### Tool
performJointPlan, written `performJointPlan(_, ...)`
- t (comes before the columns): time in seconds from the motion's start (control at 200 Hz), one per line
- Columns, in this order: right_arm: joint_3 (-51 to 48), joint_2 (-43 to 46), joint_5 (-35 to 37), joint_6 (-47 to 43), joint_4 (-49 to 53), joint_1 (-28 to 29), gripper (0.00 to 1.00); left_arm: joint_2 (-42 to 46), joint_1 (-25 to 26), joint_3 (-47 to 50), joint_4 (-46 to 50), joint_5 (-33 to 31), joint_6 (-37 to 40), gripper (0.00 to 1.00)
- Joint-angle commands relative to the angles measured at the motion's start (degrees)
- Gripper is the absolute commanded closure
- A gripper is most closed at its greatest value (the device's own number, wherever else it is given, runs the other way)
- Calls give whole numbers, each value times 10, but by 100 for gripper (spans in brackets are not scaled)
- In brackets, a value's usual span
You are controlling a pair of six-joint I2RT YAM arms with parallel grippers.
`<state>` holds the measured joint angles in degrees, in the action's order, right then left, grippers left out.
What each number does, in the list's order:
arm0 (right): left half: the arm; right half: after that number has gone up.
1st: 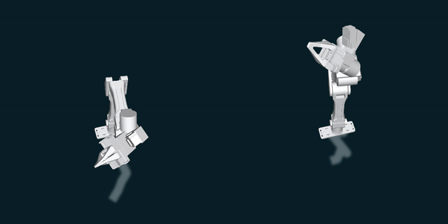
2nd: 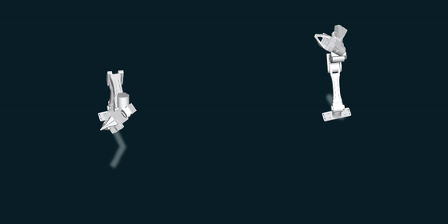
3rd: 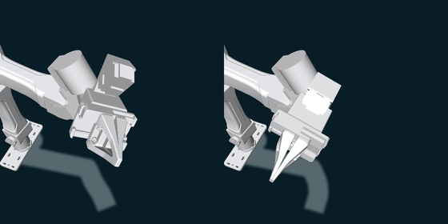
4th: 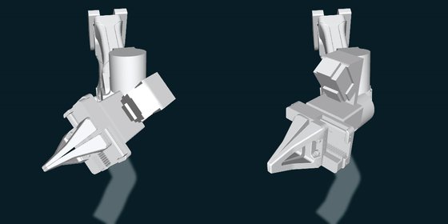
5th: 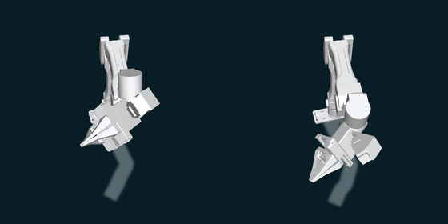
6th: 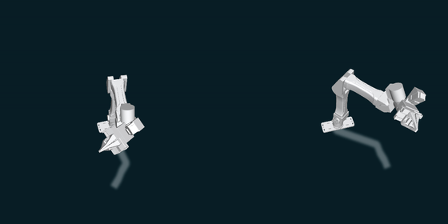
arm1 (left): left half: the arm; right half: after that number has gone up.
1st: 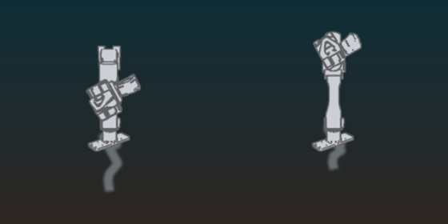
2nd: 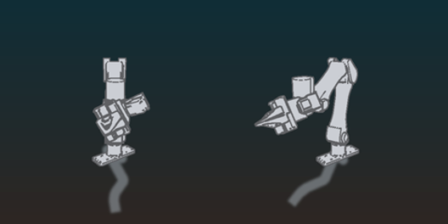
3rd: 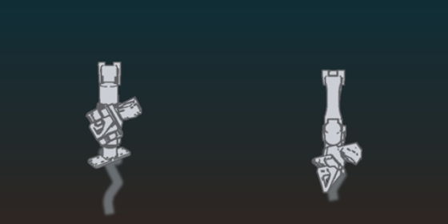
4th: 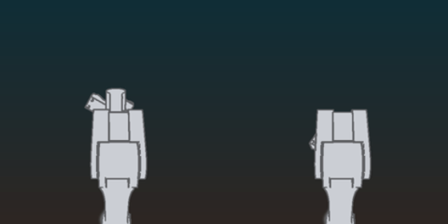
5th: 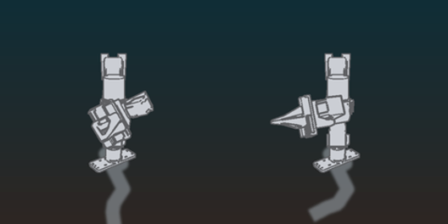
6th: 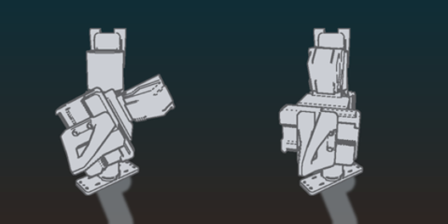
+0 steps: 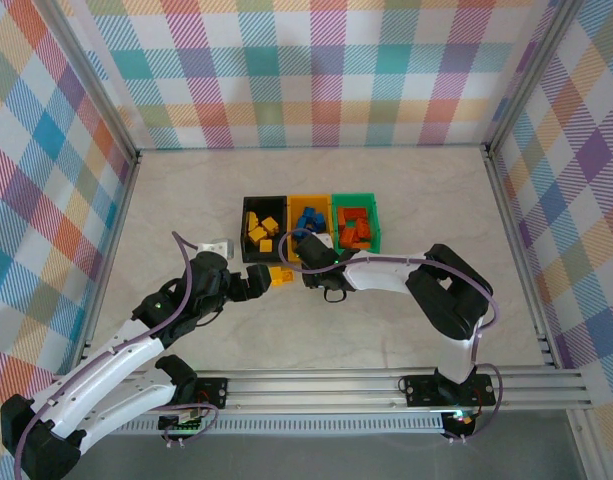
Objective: Sort the legos into containers by color
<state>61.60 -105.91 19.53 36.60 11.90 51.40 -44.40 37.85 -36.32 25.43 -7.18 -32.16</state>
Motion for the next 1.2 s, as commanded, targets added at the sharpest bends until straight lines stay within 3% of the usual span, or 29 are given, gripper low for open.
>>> performJointPlan(0.0,-19,37,5,-6,10,-2,70,2,7,6,9,-11,5,0)
performJointPlan(0.215,-50,142,-12,-22,7,-2,71,1,7,5,9,-18,8,0)
performJointPlan(0.335,-16,164,-11,-52,22,-8,71,-3,6,1,19,-27,7,0)
performJointPlan(0.755,226,-29,-56,-90,66,-90,69,-36,7,0,12,-27,19,0)
performJointPlan(0.82,251,-46,-63,-91,72,-97,64,-50,7,-1,5,-26,24,0)
performJointPlan(1.03,253,-1,-73,-113,63,-102,28,-109,9,-2,-39,-6,41,5)
performJointPlan(1.195,167,83,-106,-105,30,-101,18,-193,32,-14,-86,-16,67,15)
